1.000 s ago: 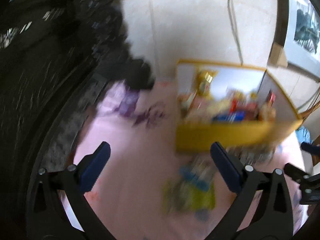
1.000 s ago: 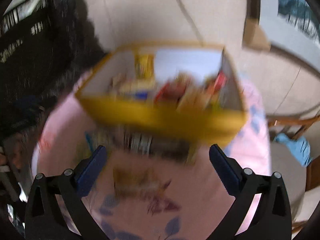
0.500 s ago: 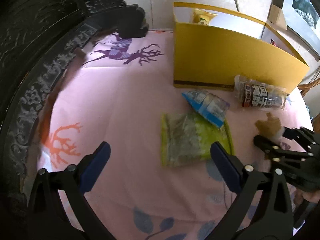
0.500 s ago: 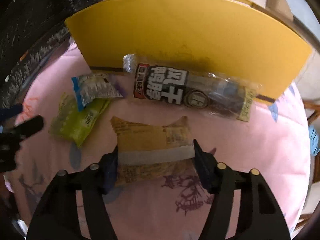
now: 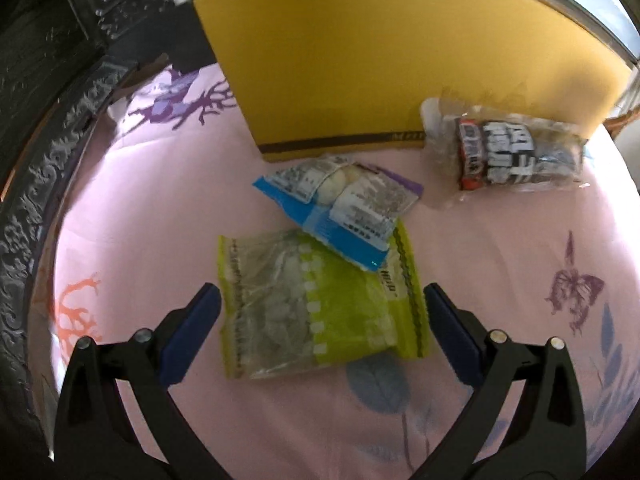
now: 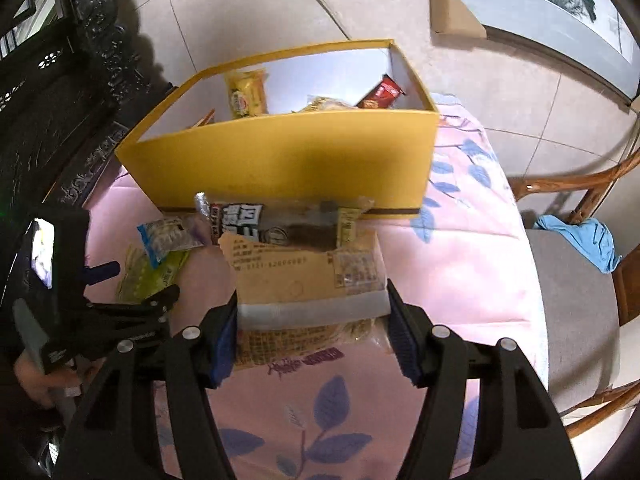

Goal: Organize snacks
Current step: 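Grasp the tan wrapped packet with the right gripper while the left grasps the green-and-yellow bag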

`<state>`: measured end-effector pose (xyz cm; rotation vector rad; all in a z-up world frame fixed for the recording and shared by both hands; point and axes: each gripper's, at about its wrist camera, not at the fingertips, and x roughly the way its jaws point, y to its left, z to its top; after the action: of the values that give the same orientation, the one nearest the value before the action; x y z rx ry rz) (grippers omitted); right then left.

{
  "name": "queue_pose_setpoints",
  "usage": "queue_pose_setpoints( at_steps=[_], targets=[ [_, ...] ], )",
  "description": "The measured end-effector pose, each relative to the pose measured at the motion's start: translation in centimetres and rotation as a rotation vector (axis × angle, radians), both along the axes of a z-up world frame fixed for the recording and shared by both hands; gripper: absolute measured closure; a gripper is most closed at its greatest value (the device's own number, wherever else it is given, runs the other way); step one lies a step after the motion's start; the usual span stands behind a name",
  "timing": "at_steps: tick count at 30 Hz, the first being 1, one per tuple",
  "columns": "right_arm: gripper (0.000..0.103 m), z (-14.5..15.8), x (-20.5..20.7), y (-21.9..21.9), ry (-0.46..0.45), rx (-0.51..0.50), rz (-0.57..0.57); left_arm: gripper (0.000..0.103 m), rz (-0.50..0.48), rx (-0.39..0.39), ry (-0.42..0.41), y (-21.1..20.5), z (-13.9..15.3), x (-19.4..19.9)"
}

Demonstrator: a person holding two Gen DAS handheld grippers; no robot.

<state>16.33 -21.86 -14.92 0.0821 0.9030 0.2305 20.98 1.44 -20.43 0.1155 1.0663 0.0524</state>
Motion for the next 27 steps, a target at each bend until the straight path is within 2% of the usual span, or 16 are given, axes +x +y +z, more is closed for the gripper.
queue_pose_setpoints(
  at_steps=[2, 4, 5, 7, 9, 10, 11, 12, 14, 19, 20, 21, 23, 24, 25, 27],
  targets=[
    [0.039, -0.1, -0.6, -0.2, 0.011, -0.005, -0.009, 0.012, 0.036, -0.043, -0.040, 0.5, 0.0, -0.2],
    [0.039, -0.4, -1.0, -1.0, 0.038, 0.003, -0.026, 0.020, 0.027, -0.019, -0.055, 0.2, 0.3, -0.5],
    [0.039, -0.5, -1.2, -1.3, 0.052, 0.010, -0.032, 0.028, 0.017, 0.006, -0.060, -0.1, 0.5, -0.7],
    [0.039, -0.7, -1.4, -1.6, 0.068, 0.032, -0.036, 0.035, 0.000, 0.045, -0.074, -0.7, 1.0, -1.0],
    [0.039, -0.4, -1.8, -1.4, 0.066, 0.024, -0.025, 0.039, 0.007, 0.035, -0.067, -0.7, 1.5, -1.3],
    [0.039, -0.2, -2.0, -1.4, 0.064, 0.020, -0.021, 0.046, 0.014, 0.020, -0.067, -0.6, 1.8, -1.5],
    [0.039, 0.0, -2.1, -1.3, 0.062, 0.020, -0.015, 0.059, 0.020, 0.005, -0.070, -0.5, 2.2, -1.9],
    [0.039, 0.1, -2.3, -1.2, 0.061, 0.023, -0.008, 0.064, 0.016, -0.008, -0.070, -0.5, 2.6, -2.2],
    [0.039, 0.6, -2.7, -1.0, 0.051, 0.030, 0.004, 0.066, 0.006, 0.013, -0.079, -0.9, 3.2, -2.8],
    [0.039, 2.1, -4.1, -0.7, 0.018, 0.033, 0.024, 0.068, 0.004, 0.008, -0.076, -0.5, 3.7, -5.1],
    [0.039, 2.5, -4.5, -0.8, 0.011, 0.032, 0.025, 0.068, 0.016, -0.010, -0.081, 0.2, 4.0, -5.7],
    [0.039, 2.8, -4.9, -0.9, 0.002, 0.033, 0.025, 0.064, 0.033, -0.035, -0.080, 1.0, 4.5, -6.3],
    [0.039, 3.3, -5.6, -1.3, -0.013, 0.032, 0.017, 0.034, 0.075, -0.073, -0.070, 3.2, 4.8, -6.4],
    [0.039, 3.3, -5.9, -1.6, -0.013, 0.034, 0.008, 0.009, 0.089, -0.078, -0.074, 3.8, 4.9, -6.4],
    [0.039, 3.3, -5.9, -1.8, -0.009, 0.036, 0.000, 0.005, 0.099, -0.096, -0.089, 4.5, 5.0, -6.1],
    [0.039, 3.3, -6.1, -2.1, -0.002, 0.043, -0.010, 0.005, 0.076, -0.129, -0.096, 5.0, 4.9, -5.4]
  ],
)
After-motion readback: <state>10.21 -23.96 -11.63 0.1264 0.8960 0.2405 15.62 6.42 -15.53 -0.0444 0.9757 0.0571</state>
